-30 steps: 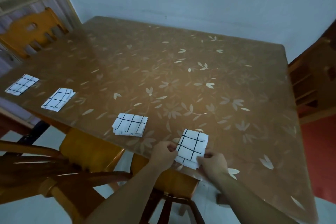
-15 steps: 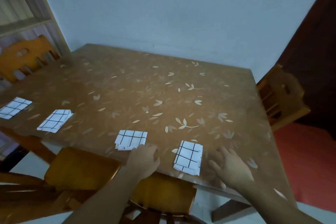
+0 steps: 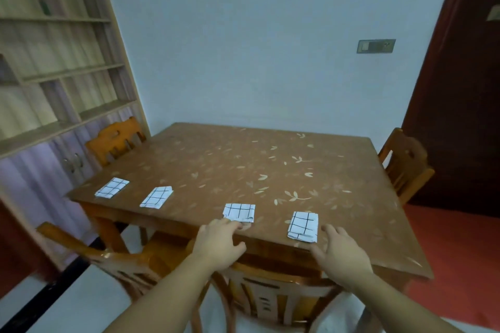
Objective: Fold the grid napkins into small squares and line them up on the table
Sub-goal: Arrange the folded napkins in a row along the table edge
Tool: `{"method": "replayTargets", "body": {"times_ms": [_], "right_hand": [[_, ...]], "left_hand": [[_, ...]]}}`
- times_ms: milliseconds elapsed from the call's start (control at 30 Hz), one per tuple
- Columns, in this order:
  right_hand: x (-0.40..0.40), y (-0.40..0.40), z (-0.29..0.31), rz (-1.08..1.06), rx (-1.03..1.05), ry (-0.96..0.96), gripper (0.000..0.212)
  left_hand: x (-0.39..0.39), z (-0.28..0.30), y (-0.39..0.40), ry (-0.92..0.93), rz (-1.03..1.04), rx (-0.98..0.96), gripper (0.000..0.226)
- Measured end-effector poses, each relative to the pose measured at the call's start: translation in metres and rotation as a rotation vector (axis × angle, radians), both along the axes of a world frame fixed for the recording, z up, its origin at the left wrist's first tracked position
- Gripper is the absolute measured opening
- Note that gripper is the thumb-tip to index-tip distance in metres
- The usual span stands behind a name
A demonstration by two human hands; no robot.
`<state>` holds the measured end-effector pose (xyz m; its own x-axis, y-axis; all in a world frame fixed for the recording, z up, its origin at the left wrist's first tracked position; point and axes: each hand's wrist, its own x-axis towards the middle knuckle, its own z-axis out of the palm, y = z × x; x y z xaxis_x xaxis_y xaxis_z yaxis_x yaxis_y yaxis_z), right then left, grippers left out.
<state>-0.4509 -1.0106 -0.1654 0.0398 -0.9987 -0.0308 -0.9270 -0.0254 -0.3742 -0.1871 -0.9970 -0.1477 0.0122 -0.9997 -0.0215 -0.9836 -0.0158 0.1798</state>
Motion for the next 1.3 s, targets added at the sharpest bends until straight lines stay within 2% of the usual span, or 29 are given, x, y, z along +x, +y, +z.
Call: {"method": "replayTargets", "body": {"times_ms": [267, 633, 867, 1300], "right_hand": [[0.077, 0.064, 0.024, 0.03, -0.063, 0.012, 0.063], [0.25, 0.084, 0.019, -0.012, -0.056, -0.051, 0.061], [0.283, 0.045, 0.014, -0.083, -0.021, -0.043, 0.062], [0.288, -0.088, -0.023, -0.171, 0.103, -0.112, 0.059]], "left_hand": [[0.067, 0.021, 0.054, 0.046, -0.011, -0.038, 0.052], [0.201, 0.017, 0.068, 0.139, -0.08, -0.058, 0.045], [0.228, 0.014, 0.016, 0.132, -0.119, -0.019, 0.048], [0.234, -0.016, -0.104, 0.157, -0.118, 0.119, 0.048]]}}
